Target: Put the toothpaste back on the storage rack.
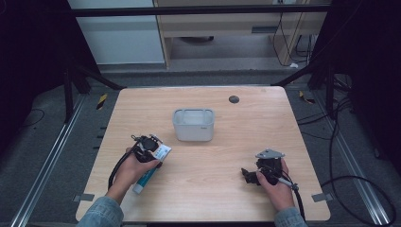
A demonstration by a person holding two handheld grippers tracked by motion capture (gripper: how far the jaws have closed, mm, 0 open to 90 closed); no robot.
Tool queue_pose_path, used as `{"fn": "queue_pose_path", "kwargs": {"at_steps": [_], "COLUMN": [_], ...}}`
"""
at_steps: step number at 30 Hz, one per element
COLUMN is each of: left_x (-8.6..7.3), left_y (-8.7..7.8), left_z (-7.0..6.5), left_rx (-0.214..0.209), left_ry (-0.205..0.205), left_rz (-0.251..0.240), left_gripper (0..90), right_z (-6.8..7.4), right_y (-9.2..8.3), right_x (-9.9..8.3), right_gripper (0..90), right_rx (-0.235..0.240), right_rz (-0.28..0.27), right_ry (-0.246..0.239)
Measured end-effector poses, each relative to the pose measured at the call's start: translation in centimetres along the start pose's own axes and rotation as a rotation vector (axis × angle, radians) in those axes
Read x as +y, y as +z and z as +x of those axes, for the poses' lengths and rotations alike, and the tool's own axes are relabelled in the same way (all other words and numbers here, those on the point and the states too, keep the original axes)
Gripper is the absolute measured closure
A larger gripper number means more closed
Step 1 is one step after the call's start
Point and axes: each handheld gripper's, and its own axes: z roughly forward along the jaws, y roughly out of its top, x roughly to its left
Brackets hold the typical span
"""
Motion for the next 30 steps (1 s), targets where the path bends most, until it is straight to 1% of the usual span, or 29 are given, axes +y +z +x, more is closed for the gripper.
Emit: {"fn": "queue_pose_path", "kwargs": {"at_steps": [6,9,11,16,22,25,30], "left_x": [0.14,0.29,0.37,0.49,0.61,0.58,0.47], "left_y": [0.07,0.05,0.07,0.06,-0.02,-0.08,-0.37], "left_z": [-0.13,-0.25,-0.38,-0.55,-0.81,-0.97,-0.94], "left_rx": [0.014,0.023,0.027,0.026,0.03,0.034,0.022], "left_ry": [0.013,0.031,0.031,0.039,0.067,0.076,0.084], "left_rz": [0.008,0.024,0.025,0.03,0.045,0.043,0.041], "left_gripper": [55.1,56.4,57.2,61.4,65.2,67.3,71.5], "right_z": [0.0,0.0,0.0,-0.02,-0.02,-0.02,-0.01], "right_y": [0.0,0.0,0.0,0.01,0.01,0.01,0.0], "right_x": [0.0,0.0,0.0,0.01,0.01,0.01,0.03], "right_gripper": [0.4,0.4,0.3,0.4,0.3,0.4,0.4], "right_rx": [0.0,0.0,0.0,0.002,0.002,0.002,0.005], "right_rz": [0.0,0.0,0.0,0.0,0.0,0.0,0.002], "right_ry": [0.0,0.0,0.0,-0.002,-0.002,-0.002,0.003]}}
